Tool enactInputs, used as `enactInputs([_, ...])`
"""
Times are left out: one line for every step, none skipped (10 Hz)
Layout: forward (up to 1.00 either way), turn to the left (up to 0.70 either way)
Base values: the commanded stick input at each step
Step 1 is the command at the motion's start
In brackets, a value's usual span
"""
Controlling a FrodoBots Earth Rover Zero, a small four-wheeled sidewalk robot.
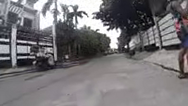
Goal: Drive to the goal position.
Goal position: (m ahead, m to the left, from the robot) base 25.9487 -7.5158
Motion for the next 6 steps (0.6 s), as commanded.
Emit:
enactInputs([0.5, 0.0])
enactInputs([0.5, -0.5])
enactInputs([0.5, -0.48])
enactInputs([0.5, -0.35])
enactInputs([0.5, -0.22])
enactInputs([0.5, 0.0])
